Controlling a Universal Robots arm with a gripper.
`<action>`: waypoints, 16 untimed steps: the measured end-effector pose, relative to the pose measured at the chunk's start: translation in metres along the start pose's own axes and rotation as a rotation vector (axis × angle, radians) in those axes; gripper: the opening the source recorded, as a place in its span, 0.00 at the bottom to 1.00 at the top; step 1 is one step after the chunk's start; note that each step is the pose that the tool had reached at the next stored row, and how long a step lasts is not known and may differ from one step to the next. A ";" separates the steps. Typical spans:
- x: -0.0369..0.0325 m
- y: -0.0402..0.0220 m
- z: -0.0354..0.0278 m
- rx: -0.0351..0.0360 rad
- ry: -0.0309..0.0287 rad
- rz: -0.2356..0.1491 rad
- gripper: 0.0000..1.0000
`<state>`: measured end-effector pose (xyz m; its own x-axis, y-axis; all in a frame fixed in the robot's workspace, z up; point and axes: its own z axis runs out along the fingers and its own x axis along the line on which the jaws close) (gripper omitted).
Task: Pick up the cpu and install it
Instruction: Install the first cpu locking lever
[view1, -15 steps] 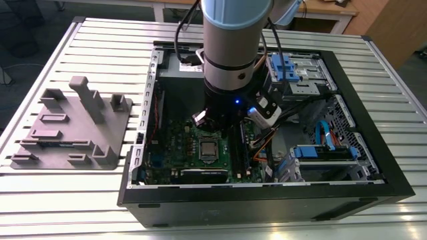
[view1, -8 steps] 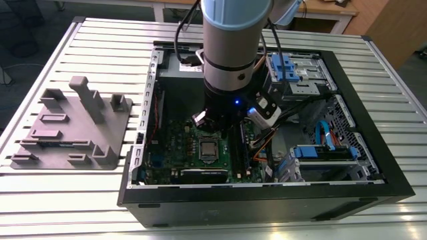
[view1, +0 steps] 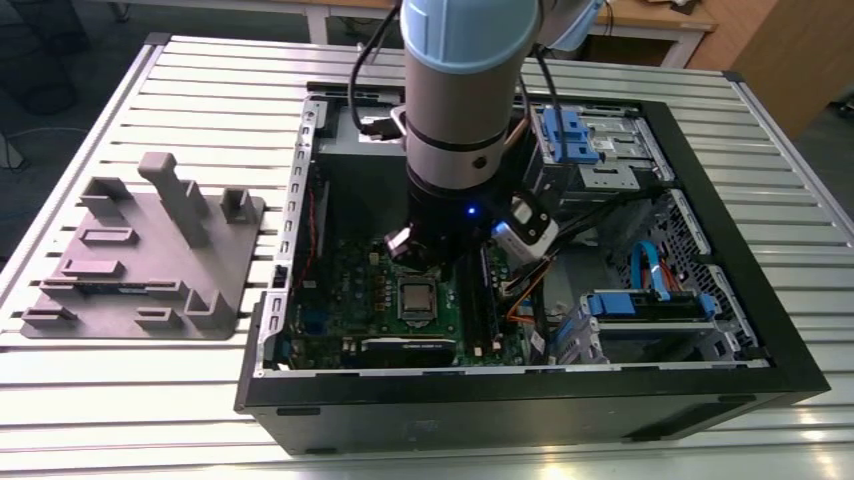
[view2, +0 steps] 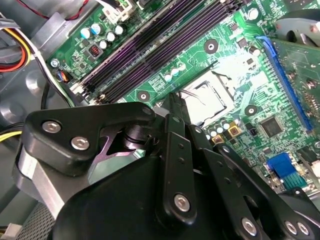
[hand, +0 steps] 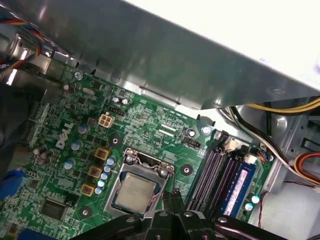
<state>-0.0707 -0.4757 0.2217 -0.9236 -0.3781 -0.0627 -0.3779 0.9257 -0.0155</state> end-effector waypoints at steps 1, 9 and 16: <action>0.0002 -0.0001 0.0010 0.0000 0.0000 0.000 0.11; 0.0020 -0.0026 0.0074 -0.0001 -0.0001 0.000 0.11; 0.0059 -0.0116 0.0094 0.0003 0.0002 0.000 0.11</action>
<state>-0.0711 -0.4886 0.2121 -0.9236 -0.3781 -0.0625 -0.3779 0.9257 -0.0158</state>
